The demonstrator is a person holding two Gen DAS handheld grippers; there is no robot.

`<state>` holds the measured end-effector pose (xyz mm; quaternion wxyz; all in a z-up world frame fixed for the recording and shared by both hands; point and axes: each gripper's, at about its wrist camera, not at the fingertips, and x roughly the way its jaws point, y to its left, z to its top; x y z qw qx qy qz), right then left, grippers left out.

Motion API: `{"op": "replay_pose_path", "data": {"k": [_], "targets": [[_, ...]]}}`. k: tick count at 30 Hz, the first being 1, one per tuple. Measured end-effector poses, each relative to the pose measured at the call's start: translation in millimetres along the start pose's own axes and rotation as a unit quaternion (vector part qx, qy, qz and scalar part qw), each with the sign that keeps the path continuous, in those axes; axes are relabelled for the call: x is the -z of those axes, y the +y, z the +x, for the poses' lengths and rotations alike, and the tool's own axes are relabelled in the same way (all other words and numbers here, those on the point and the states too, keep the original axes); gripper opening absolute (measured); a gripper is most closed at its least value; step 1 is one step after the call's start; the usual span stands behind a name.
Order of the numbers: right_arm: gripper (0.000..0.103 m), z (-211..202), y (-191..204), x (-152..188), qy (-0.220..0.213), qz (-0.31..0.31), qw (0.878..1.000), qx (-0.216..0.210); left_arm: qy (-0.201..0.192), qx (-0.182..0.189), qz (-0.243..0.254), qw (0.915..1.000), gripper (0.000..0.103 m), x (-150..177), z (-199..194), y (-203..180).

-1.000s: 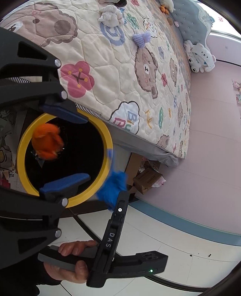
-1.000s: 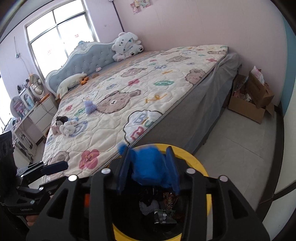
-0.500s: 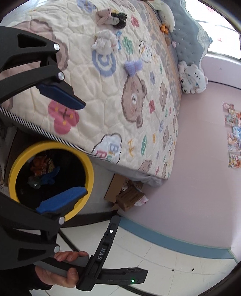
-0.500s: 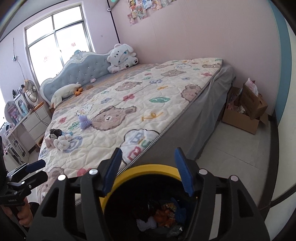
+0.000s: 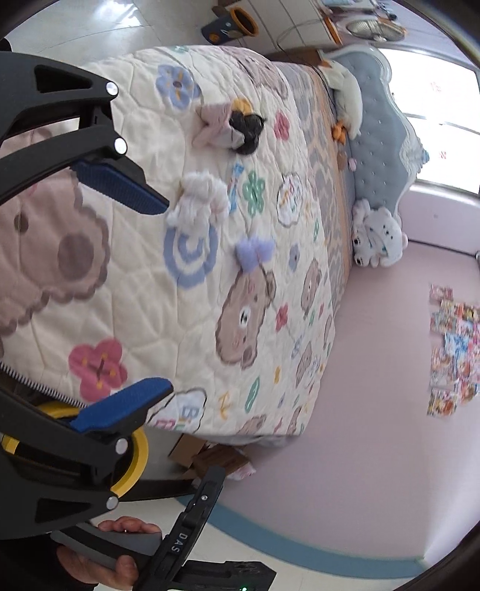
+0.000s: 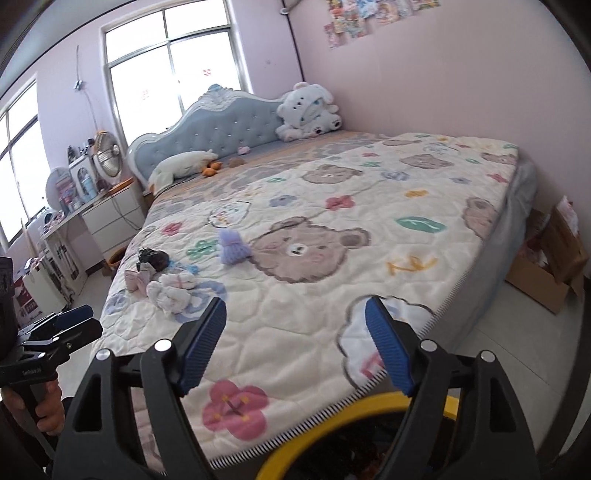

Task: Collect trash
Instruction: 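Move both tools to the bed toward the pink cloth and lavender scrubber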

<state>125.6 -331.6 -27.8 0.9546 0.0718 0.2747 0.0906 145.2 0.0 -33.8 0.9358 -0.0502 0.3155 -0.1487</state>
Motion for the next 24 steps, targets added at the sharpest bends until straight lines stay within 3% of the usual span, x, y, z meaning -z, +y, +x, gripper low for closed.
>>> {"op": "replay_pose_path", "data": {"k": [2,7,24], "targets": [[0.085,18,15,-6,0.002,-0.010,1.000,-0.014,-0.001,-0.013,-0.010,0.9999,0.087,-3,2,17],[0.088,60,44,-19,0.002,-0.038,0.999,-0.024,0.000,-0.042,-0.037,0.9984,0.087,-6,7,58],[0.089,220,100,-44,0.062,-0.068,0.996,-0.017,0.015,-0.110,-0.131,0.9852,0.087,-19,54,186]]}}
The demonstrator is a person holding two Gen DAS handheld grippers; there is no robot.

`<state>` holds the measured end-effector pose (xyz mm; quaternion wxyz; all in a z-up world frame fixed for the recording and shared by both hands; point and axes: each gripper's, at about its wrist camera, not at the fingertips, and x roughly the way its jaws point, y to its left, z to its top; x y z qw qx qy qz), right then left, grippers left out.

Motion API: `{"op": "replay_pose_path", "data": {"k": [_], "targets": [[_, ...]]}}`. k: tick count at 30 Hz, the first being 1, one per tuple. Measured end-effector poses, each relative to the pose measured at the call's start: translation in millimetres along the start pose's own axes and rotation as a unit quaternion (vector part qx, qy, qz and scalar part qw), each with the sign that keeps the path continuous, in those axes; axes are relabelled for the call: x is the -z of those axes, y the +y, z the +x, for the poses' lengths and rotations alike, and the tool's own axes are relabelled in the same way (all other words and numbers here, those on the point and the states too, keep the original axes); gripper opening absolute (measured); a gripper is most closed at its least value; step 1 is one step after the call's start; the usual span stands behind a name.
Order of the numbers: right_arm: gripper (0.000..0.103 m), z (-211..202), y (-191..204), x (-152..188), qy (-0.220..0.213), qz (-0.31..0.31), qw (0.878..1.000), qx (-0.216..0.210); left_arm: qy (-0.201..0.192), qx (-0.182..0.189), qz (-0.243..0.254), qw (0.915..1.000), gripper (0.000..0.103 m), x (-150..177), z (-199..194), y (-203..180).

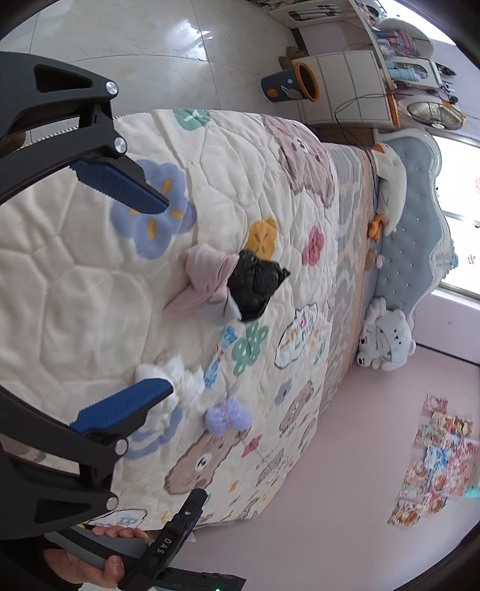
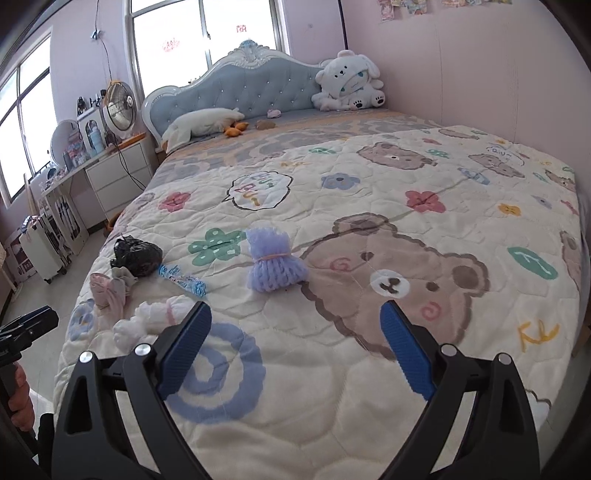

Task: Collect trash
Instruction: 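Move both tools to the bed toward the pink cloth and lavender scrubber, then grasp the pink cloth with the left gripper while the right grasps the lavender scrubber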

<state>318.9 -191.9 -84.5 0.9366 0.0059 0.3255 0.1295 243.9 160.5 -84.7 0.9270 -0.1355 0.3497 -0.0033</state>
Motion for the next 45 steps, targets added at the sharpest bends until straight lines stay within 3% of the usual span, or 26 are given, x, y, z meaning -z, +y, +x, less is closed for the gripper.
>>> {"op": "replay_pose_path", "data": {"k": [14,29,36,38,45], "targets": [[0.089,89,29,-31,0.021,-0.037,0.999,0.011,0.031,0.004,-0.045,0.9985,0.087,-21,66,23],[0.088,136,36,-37,0.033,-0.048,0.997,0.043,0.019,-0.019,-0.032,0.9991,0.086,-25,92,10],[0.064,149,29,-34,0.054,-0.032,0.997,0.046,0.020,-0.031,-0.016,0.9992,0.055,-24,98,2],[0.054,153,25,-33,0.064,-0.023,0.997,0.046,0.019,-0.030,-0.020,0.9992,0.050,-24,98,3],[0.047,145,24,-37,0.046,-0.012,0.997,0.059,0.005,-0.010,-0.023,0.9997,0.043,-25,86,4]]}}
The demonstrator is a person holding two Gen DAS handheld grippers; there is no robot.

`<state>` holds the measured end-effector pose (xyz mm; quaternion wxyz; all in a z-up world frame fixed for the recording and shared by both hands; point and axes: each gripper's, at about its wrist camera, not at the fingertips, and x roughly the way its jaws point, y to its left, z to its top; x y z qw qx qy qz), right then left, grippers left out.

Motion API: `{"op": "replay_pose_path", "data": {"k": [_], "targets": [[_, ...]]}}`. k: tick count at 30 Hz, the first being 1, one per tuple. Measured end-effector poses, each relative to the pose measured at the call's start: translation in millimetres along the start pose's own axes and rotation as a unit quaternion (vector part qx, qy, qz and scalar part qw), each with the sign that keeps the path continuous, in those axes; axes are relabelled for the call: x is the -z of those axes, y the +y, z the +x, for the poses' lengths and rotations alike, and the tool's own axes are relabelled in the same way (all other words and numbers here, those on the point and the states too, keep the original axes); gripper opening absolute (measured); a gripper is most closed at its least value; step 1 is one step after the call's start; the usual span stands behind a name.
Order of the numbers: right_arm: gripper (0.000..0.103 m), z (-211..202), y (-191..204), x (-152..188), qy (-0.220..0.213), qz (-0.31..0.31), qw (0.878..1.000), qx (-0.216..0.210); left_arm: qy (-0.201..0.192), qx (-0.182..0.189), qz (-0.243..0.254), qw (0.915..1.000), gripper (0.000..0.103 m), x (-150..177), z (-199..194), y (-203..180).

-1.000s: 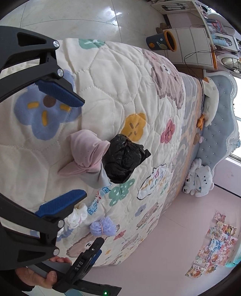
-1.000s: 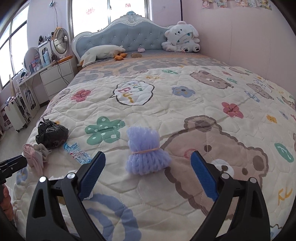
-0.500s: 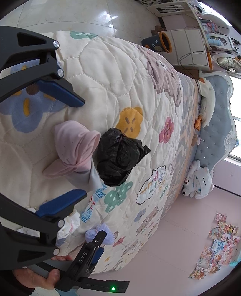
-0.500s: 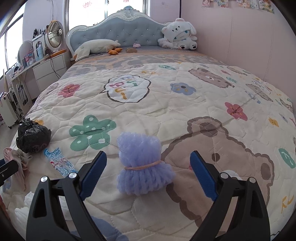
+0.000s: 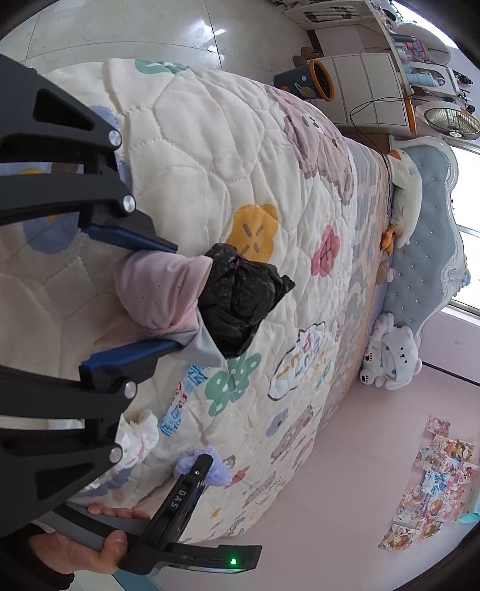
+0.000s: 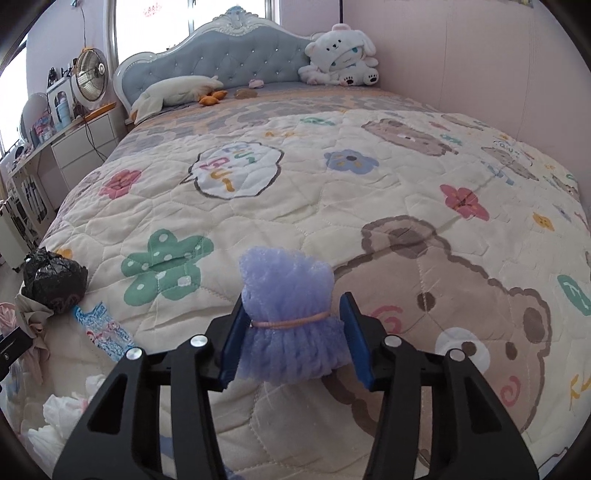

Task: Collect trash
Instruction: 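Grasp the pink cloth with the left gripper while the right grasps the lavender scrubber, then carry the pink cloth and lavender scrubber in both grippers over the bin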

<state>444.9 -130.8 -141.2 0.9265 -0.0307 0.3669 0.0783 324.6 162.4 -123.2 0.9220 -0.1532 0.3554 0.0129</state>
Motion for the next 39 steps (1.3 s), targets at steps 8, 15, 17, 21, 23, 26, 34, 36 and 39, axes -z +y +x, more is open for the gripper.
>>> {"op": "replay_pose_path", "data": {"k": [8,15,17,21,23,26,34,36,39], "targets": [[0.046,-29,-9,-6,-0.022,0.018,1.000,-0.009,-0.014,0.011,0.002,0.9998,0.043,-2,-32,6],[0.046,-68,-20,-7,-0.038,0.039,0.998,-0.038,-0.027,0.011,0.001,0.9996,0.043,-1,-61,15],[0.046,-80,-23,-6,-0.042,0.041,0.997,-0.046,-0.031,0.009,0.004,0.9995,0.043,1,-70,17],[0.046,-108,-26,-1,-0.056,0.039,0.996,-0.054,-0.030,0.010,0.001,0.9995,0.043,6,-85,21],[0.046,-122,-29,2,-0.061,0.044,0.995,-0.060,-0.031,0.010,0.001,0.9995,0.043,8,-92,22],[0.046,-143,-36,7,-0.070,0.048,0.994,-0.064,-0.034,0.011,0.007,0.9993,0.043,14,-104,21],[0.046,-201,-53,29,-0.093,0.053,0.992,-0.072,-0.043,0.027,0.022,0.9985,0.043,25,-138,0],[0.046,-212,-55,34,-0.098,0.056,0.991,-0.078,-0.047,0.033,0.027,0.9980,0.043,28,-147,-9],[0.046,-232,-57,41,-0.108,0.059,0.989,-0.086,-0.057,0.037,0.041,0.9968,0.043,33,-164,-24]]}}
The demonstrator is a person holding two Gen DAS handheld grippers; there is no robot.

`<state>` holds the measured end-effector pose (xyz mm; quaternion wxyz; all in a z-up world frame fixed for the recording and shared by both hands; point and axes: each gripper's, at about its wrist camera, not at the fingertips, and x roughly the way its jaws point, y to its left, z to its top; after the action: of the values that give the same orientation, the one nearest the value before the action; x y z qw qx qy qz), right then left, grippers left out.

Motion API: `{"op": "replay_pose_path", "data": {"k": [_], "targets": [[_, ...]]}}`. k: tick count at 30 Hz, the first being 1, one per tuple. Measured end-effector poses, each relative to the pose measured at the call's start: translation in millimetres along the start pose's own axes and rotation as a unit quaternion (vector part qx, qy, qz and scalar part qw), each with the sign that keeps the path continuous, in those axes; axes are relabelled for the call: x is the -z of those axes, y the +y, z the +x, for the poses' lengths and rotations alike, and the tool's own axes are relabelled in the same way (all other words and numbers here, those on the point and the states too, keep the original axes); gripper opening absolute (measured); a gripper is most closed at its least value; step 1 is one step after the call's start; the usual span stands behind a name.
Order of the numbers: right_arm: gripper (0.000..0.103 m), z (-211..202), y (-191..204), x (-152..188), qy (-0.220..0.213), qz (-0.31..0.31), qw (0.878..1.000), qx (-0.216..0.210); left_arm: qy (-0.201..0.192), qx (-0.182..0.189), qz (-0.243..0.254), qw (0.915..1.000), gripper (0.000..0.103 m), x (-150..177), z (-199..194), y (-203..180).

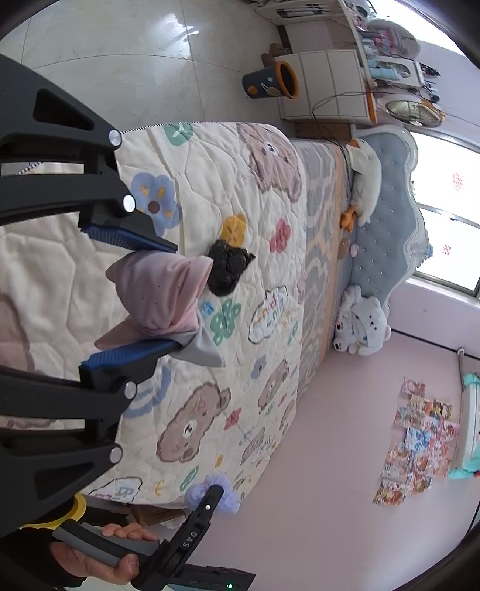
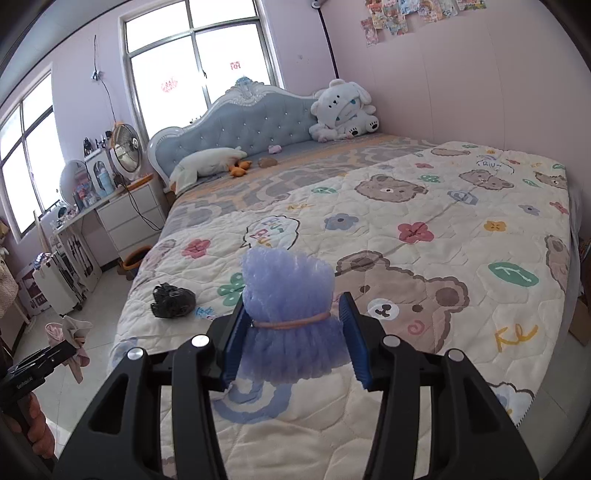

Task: Collect trash
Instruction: 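Carry the pink cloth and lavender scrubber in both grippers over the bin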

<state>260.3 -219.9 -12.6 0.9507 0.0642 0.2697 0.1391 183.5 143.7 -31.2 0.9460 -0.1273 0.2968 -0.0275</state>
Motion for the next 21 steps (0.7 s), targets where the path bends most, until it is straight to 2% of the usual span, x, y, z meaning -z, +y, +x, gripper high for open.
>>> {"op": "replay_pose_path", "data": {"k": [9,21], "targets": [[0.046,-60,5,13,-0.016,-0.003,1.000,-0.015,-0.018,0.024,0.033,0.9990,0.043,4,-42,-43],[0.047,-129,-8,36,-0.031,0.009,0.999,-0.003,-0.025,0.067,0.069,0.9951,0.043,14,-74,-88]]}}
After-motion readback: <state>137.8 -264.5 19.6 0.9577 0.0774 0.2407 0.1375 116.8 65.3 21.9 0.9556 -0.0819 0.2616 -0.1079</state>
